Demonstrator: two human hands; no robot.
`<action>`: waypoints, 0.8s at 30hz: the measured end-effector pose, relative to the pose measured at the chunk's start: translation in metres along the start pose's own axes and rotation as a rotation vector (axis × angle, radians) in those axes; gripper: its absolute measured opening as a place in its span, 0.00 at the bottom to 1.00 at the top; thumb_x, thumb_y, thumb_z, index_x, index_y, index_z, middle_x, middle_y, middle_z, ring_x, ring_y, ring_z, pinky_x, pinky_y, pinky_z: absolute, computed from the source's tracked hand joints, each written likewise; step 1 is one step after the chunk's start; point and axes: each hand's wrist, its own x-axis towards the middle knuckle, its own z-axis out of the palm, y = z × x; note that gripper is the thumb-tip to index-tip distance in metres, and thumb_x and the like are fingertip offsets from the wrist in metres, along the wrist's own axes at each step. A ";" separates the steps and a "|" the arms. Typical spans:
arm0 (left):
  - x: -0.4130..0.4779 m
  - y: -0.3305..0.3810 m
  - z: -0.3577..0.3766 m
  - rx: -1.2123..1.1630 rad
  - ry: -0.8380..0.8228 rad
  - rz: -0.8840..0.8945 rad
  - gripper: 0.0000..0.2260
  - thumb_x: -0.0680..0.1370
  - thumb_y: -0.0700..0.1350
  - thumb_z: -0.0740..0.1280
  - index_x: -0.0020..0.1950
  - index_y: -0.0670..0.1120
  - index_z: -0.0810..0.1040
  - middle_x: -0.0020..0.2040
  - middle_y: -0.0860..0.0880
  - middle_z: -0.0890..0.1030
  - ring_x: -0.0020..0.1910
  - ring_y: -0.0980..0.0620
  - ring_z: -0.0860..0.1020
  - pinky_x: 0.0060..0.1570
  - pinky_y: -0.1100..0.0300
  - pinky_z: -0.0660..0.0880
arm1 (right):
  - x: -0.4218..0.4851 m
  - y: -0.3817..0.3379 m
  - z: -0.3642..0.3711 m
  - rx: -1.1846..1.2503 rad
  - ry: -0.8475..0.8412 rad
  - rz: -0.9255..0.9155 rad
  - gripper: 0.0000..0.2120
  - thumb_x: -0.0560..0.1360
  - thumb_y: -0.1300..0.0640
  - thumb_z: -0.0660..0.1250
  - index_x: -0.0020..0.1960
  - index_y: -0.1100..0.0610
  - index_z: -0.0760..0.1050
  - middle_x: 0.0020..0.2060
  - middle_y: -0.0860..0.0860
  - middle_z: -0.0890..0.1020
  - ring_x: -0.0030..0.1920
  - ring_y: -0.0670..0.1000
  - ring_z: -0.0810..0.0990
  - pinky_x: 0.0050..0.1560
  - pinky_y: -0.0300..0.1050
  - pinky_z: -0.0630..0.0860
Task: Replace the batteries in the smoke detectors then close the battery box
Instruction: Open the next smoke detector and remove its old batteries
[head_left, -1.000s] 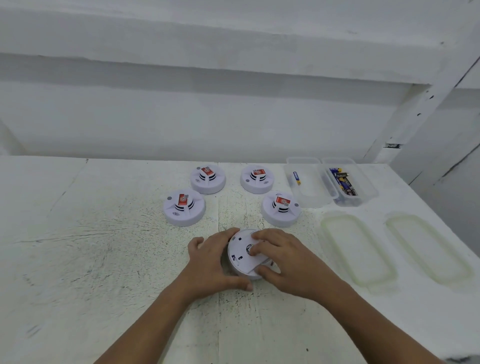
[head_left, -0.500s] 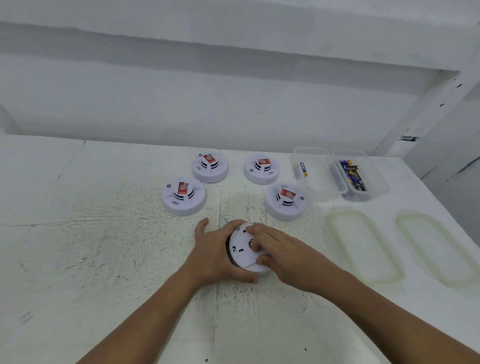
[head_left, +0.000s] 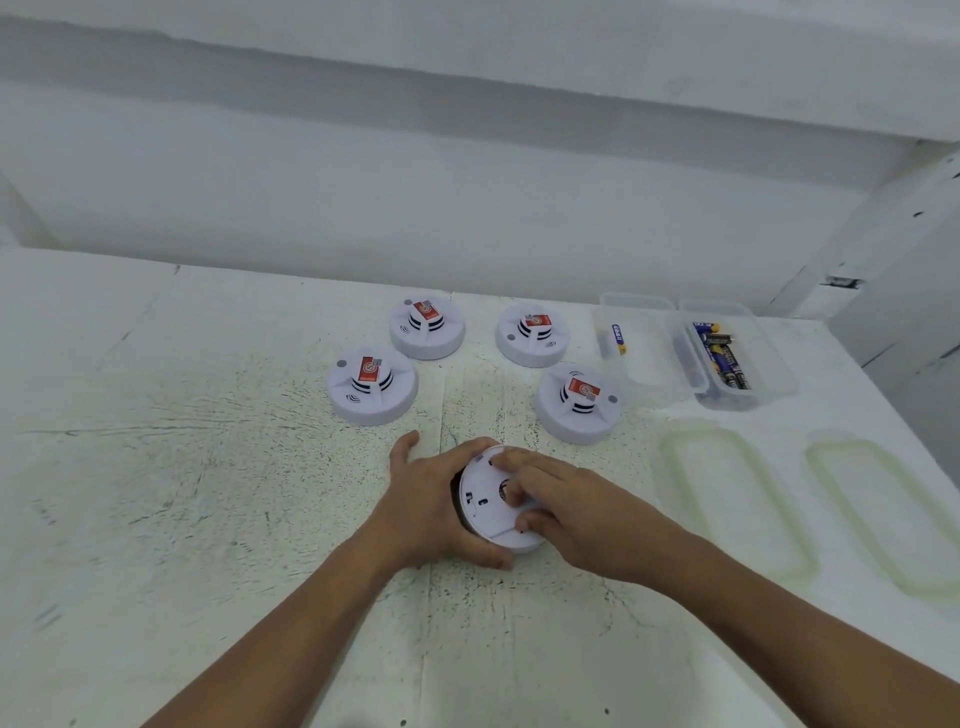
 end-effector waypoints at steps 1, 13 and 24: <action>0.000 0.000 0.001 0.000 0.004 0.004 0.49 0.50 0.72 0.69 0.69 0.60 0.62 0.53 0.74 0.68 0.54 0.84 0.61 0.70 0.59 0.35 | -0.001 0.000 0.000 0.018 -0.001 0.004 0.08 0.79 0.56 0.60 0.58 0.55 0.70 0.73 0.44 0.63 0.71 0.44 0.62 0.61 0.33 0.61; 0.004 0.015 0.011 -0.135 -0.035 -0.035 0.39 0.58 0.61 0.72 0.65 0.67 0.57 0.62 0.66 0.70 0.65 0.70 0.64 0.71 0.49 0.32 | -0.007 0.002 -0.018 0.019 0.056 0.071 0.30 0.75 0.50 0.67 0.73 0.48 0.60 0.63 0.42 0.66 0.60 0.40 0.65 0.57 0.32 0.64; 0.013 0.022 0.013 0.000 -0.064 -0.028 0.43 0.57 0.62 0.77 0.67 0.62 0.60 0.60 0.72 0.65 0.62 0.70 0.67 0.70 0.45 0.31 | -0.001 0.003 -0.036 -0.309 -0.101 0.001 0.30 0.74 0.49 0.67 0.71 0.50 0.58 0.59 0.51 0.68 0.55 0.52 0.71 0.51 0.47 0.75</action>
